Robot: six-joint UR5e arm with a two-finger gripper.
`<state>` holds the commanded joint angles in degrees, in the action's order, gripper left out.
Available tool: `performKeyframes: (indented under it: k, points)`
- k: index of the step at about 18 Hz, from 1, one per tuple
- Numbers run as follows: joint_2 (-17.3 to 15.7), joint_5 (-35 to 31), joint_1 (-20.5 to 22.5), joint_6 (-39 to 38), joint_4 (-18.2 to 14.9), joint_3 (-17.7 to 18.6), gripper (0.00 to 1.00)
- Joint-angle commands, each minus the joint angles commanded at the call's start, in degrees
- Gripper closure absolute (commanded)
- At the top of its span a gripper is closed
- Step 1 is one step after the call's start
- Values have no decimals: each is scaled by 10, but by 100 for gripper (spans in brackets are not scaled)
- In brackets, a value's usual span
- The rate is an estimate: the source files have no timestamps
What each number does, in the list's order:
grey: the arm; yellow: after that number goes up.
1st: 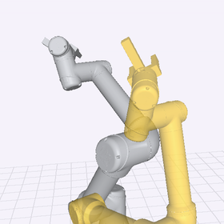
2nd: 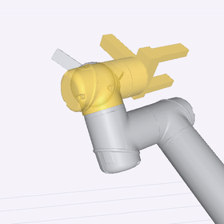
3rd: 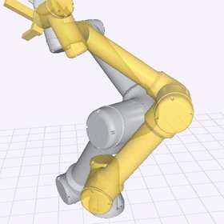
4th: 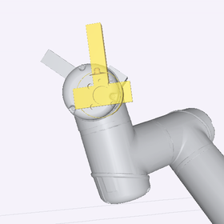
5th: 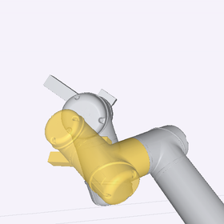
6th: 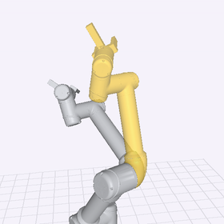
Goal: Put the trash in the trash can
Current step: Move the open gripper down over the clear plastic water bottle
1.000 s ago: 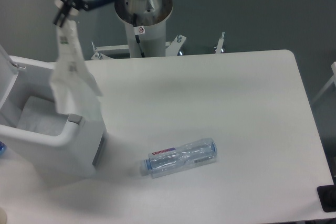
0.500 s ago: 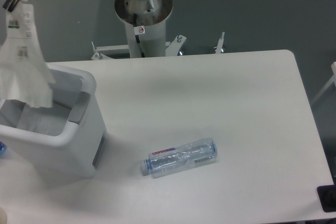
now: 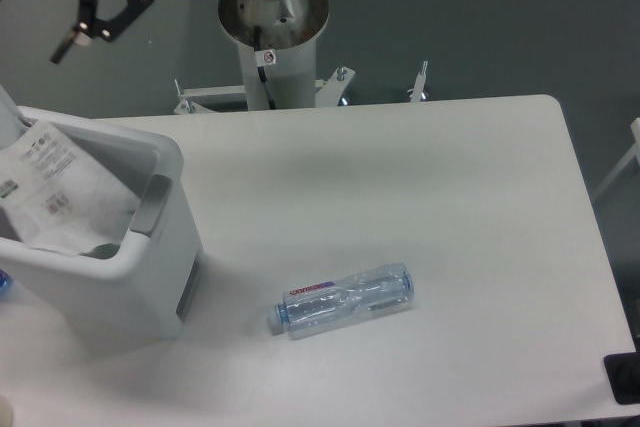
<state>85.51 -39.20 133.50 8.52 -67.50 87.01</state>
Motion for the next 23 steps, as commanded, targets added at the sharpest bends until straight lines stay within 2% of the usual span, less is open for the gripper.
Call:
performKeyframes:
  k: [7, 11, 13, 18, 23]
  points:
    - [39, 0, 124, 47, 0, 7, 0]
    - [86, -24, 157, 69, 5, 4, 0]
    - [114, -54, 161, 78, 14, 0, 0]
    - [158, -129, 161, 87, 55, -7, 0]
    - [199, -141, 159, 90, 57, -11, 0]
